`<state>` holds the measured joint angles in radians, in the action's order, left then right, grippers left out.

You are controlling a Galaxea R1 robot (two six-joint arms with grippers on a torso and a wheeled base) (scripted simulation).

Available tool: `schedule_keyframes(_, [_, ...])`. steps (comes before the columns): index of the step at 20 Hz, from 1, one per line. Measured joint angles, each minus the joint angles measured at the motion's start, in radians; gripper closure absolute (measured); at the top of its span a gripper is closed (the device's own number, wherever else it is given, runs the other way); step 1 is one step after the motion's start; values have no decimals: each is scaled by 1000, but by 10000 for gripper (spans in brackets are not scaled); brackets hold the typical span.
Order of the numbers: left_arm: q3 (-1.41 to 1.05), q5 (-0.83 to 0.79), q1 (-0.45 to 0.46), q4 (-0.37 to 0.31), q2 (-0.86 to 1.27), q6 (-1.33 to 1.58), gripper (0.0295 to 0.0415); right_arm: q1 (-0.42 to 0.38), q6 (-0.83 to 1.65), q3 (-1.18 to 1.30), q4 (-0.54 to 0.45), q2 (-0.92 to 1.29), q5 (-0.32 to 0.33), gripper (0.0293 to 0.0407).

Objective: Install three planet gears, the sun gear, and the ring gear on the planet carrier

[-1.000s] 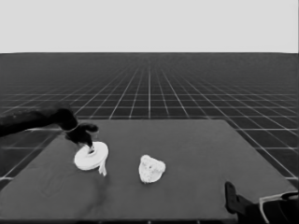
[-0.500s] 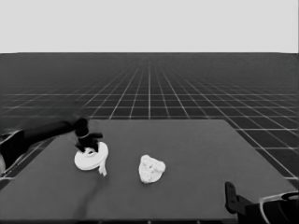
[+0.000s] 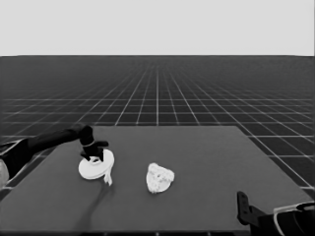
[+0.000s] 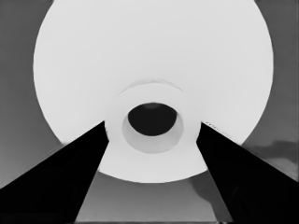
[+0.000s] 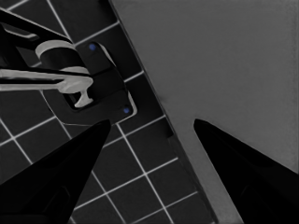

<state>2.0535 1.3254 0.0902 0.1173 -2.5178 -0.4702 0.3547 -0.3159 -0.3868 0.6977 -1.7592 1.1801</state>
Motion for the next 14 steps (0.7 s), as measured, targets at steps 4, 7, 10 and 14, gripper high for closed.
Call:
schedule_keyframes(4, [0,0,0,0,0,0,362,0,0,0,0,0,0,315])
schedule_keyframes(7, [-94,66,-55,-20,44,-42,362,0,0,0,0,0,0,315])
schedule_keyframes(10, [-142,141,-152,-62,70,-60,362,0,0,0,0,0,0,315])
schedule_keyframes(14, [-142,157,-171,-73,70,-60,362,0,0,0,0,0,0,315])
